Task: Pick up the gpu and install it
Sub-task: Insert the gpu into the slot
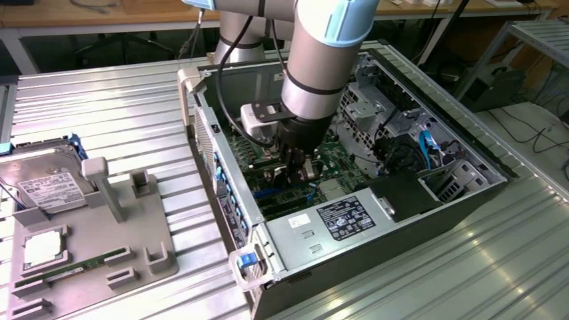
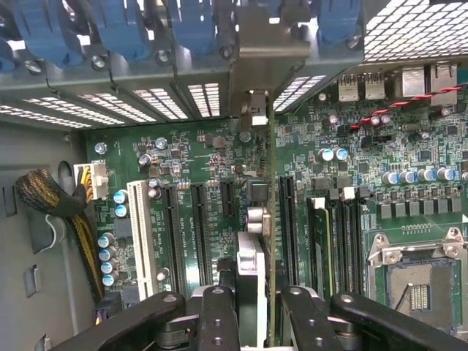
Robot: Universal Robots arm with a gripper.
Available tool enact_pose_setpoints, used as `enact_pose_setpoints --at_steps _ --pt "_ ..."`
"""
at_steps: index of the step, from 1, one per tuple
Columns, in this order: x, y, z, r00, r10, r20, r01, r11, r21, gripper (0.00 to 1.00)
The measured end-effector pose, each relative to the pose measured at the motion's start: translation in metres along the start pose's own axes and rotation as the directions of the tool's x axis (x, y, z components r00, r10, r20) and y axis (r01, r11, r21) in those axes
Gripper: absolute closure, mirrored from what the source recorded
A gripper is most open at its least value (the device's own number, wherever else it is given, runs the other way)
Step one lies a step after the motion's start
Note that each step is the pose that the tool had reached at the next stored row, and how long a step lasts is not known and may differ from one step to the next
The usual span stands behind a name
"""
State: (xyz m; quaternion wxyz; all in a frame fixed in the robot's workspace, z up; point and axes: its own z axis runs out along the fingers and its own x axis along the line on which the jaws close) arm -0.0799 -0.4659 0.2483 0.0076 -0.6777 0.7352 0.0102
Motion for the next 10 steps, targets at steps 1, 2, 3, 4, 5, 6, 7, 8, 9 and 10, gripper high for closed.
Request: enact_pose_setpoints --at_steps 1,2,3,4,5,6,7,8,9,10 --pt "-0.0004 0.0 0.0002 1.0 0.0 0.0 0.0 1.0 -0.0008 0.72" --pt "-0.0006 0.0 0.0004 1.0 0.0 0.0002 0.0 1.0 -0.0013 0.72" --pt "-0.0007 0.0001 0.0006 1.0 0.0 0.0002 0.0 1.0 -0.0019 0.72" --pt "-0.0007 0.0001 0.0006 1.0 0.0 0.0001 0.0 1.0 -0.0024 0.72" --pt "-0.0008 0.0002 0.0008 1.0 0.0 0.0002 0.0 1.0 -0.0026 0.72" --pt "-0.001 0.0004 0.001 1.0 0.0 0.0004 0.0 1.0 -0.0027 0.72" --pt "-0.0013 0.0005 0.0012 1.0 0.0 0.0007 0.0 1.0 -0.003 0.72" --pt "-0.0014 0.0006 0.0013 1.0 0.0 0.0008 0.0 1.0 -0.0036 0.72" --pt "-0.0015 0.0009 0.0014 1.0 0.0 0.0008 0.0 1.0 -0.0046 0.72" --pt "-0.0017 0.0013 0.0016 1.0 0.0 0.0008 0.0 1.0 -0.006 0.72"
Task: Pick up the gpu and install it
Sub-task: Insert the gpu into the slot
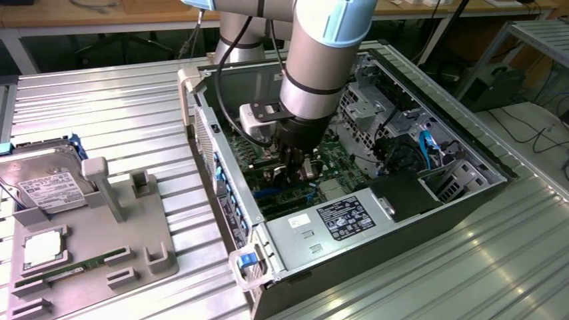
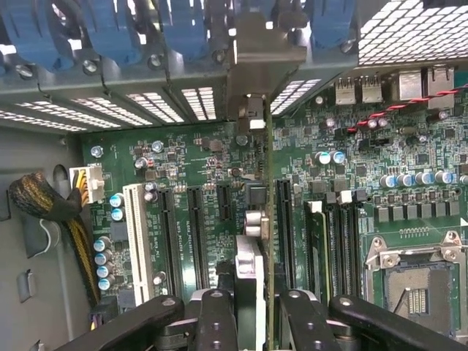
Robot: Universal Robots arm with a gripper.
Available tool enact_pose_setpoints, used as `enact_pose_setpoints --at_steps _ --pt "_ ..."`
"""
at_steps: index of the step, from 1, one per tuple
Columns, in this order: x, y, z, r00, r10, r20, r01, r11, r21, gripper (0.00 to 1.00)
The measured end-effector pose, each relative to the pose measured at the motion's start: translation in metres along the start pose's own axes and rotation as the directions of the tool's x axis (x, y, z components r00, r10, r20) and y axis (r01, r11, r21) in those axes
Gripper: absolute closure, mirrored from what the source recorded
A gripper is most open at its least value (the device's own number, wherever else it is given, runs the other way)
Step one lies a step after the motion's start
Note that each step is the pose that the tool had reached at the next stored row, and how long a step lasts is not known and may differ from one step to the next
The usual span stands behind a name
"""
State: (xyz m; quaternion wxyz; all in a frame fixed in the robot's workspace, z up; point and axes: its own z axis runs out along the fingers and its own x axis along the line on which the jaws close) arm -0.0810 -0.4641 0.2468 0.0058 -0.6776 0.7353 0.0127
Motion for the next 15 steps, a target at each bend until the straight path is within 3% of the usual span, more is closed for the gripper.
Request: enact_pose_setpoints --at_steps 4,7,15 --pt "-0.0001 0.0019 0.0008 1.0 0.0 0.0015 0.0 1.0 -0.0047 0.72" --pt "0.0 0.0028 0.0016 1.0 0.0 0.0009 0.0 0.9999 -0.0115 0.72" --pt "0.0 0.0028 0.0017 1.0 0.0 0.0012 0.0 0.9999 -0.0119 0.72"
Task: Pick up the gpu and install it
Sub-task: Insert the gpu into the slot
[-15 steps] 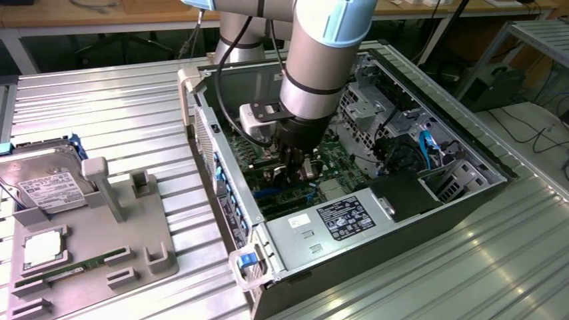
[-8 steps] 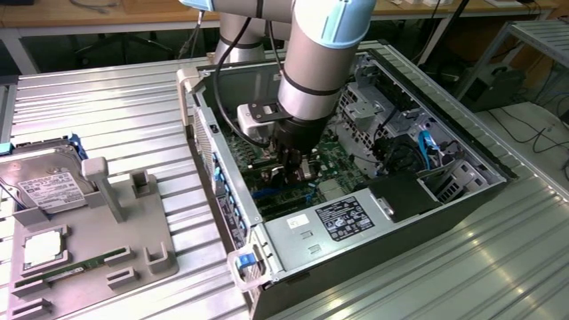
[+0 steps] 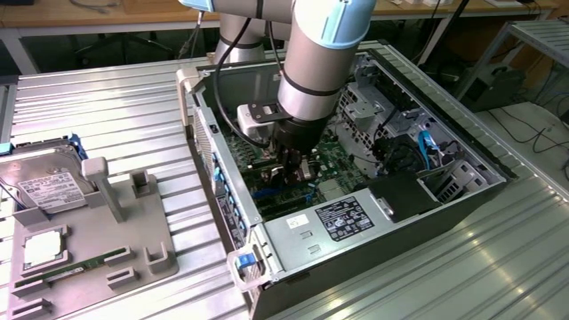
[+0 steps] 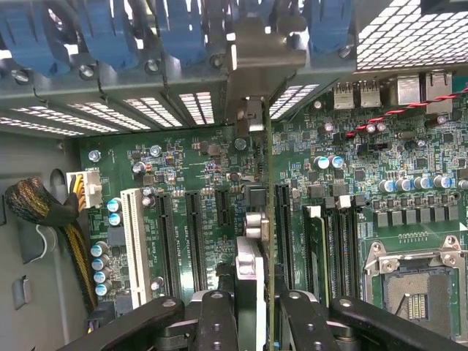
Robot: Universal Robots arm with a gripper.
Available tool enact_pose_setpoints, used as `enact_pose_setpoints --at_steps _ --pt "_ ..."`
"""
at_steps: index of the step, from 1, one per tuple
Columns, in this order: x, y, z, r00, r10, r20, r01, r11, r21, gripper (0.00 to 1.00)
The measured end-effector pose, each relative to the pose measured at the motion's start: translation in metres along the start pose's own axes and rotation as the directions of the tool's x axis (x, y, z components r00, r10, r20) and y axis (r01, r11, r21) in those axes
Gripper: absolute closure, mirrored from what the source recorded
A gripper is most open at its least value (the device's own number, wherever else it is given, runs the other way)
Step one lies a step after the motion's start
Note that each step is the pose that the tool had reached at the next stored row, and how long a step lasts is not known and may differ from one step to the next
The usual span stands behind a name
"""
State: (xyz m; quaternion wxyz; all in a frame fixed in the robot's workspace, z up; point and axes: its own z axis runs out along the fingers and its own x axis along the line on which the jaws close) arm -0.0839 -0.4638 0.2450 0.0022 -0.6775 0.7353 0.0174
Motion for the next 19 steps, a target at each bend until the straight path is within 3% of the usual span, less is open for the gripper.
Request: enact_pose_setpoints --at_steps 19 --pt "-0.002 0.0001 0.0001 0.9978 -0.066 -0.0014 0.066 0.9978 -0.0017 0.72"
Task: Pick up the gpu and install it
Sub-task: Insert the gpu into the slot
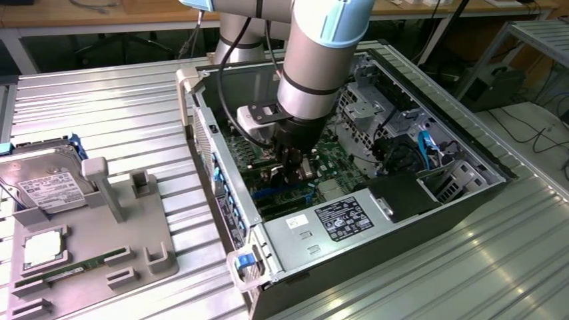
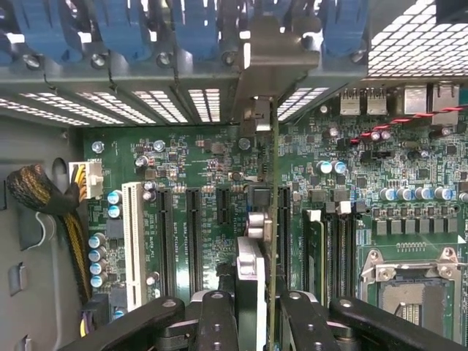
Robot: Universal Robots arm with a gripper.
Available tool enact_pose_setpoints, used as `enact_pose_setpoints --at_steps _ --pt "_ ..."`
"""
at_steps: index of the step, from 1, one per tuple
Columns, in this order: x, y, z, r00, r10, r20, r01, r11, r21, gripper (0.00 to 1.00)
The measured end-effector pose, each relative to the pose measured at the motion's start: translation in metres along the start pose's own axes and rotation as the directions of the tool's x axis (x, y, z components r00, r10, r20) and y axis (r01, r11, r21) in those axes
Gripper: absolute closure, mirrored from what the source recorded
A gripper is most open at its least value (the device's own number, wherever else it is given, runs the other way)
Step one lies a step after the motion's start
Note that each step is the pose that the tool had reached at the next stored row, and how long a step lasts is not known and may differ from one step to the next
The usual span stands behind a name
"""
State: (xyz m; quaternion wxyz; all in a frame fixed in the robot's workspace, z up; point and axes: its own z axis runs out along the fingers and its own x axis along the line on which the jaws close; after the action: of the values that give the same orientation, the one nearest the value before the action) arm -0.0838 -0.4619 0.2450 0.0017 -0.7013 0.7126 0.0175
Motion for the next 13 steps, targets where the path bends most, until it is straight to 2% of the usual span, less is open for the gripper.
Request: enact_pose_setpoints --at_steps 13 --pt "-0.0011 0.0001 0.0 0.9993 -0.037 -0.0009 0.037 0.9993 -0.0013 0.72"
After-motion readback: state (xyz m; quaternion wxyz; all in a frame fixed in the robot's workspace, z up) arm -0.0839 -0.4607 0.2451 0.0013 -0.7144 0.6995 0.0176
